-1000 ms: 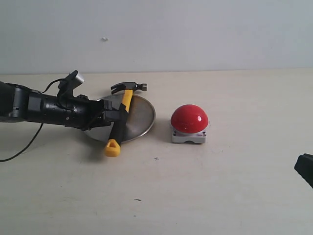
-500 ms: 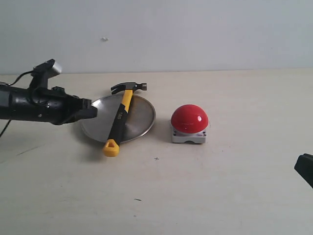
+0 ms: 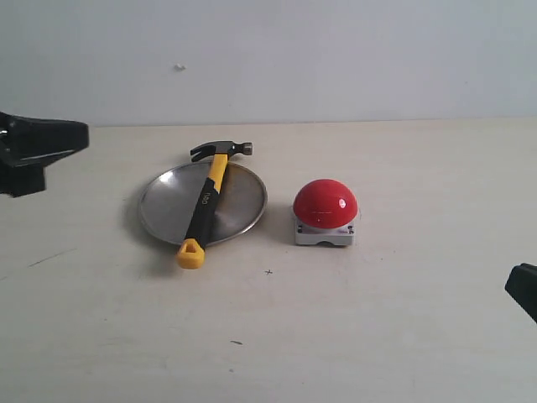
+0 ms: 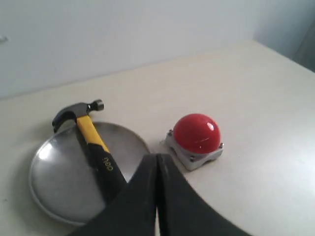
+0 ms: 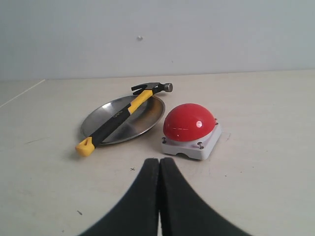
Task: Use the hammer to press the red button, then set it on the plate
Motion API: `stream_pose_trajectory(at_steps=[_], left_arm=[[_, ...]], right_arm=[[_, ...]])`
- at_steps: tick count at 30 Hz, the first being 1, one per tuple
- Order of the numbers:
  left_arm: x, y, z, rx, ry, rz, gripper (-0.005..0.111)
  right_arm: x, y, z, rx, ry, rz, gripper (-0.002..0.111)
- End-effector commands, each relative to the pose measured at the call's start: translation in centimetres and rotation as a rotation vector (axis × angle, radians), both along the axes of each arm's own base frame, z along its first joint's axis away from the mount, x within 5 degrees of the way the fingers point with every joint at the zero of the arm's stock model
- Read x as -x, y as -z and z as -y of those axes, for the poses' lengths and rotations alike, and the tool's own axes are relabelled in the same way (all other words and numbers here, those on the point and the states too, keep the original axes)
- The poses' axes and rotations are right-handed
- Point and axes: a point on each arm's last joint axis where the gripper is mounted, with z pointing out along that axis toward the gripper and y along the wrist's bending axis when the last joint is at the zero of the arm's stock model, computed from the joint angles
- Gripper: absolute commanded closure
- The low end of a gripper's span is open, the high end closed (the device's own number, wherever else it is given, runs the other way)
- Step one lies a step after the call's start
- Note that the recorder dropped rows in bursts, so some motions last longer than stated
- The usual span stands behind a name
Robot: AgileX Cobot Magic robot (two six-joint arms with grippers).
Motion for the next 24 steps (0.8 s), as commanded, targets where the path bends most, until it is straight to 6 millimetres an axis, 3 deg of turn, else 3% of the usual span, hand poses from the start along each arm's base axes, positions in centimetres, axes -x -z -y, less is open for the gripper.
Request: stream_pose_trajectory(at_steps=[1, 4, 7, 13, 18, 24], left_arm=[[4.6, -1.7, -1.3, 0.026, -0.089, 0.119, 0.107], [7.3, -1.8, -2.4, 0.025, -0.172, 0.192, 0.107], [11.3, -1.3, -3.3, 0.069, -0.220, 0.299, 0.107], [15.0, 0.7, -4.3, 0.142, -0.283, 0.297, 0.107], [17.1, 1.3, -6.4, 0.326, -0.492, 0.329, 0.107], [16.0, 5.4, -7.0, 0.257, -0.583, 0.255, 0.107]], right_arm=[[0.1, 0.1, 0.0, -0.003, -0.001, 0.001, 0.108], [0.1, 0.1, 0.0, -0.003, -0.001, 0.001, 0.108], [0.1, 0.1, 0.0, -0.003, -0.001, 0.001, 0.108], [0.1, 0.1, 0.0, -0.003, -0.001, 0.001, 0.108], [0.1, 0.1, 0.0, -0.003, -0.001, 0.001, 0.108], [0.1, 0.1, 0.0, -0.004, -0.001, 0.003, 0.108]])
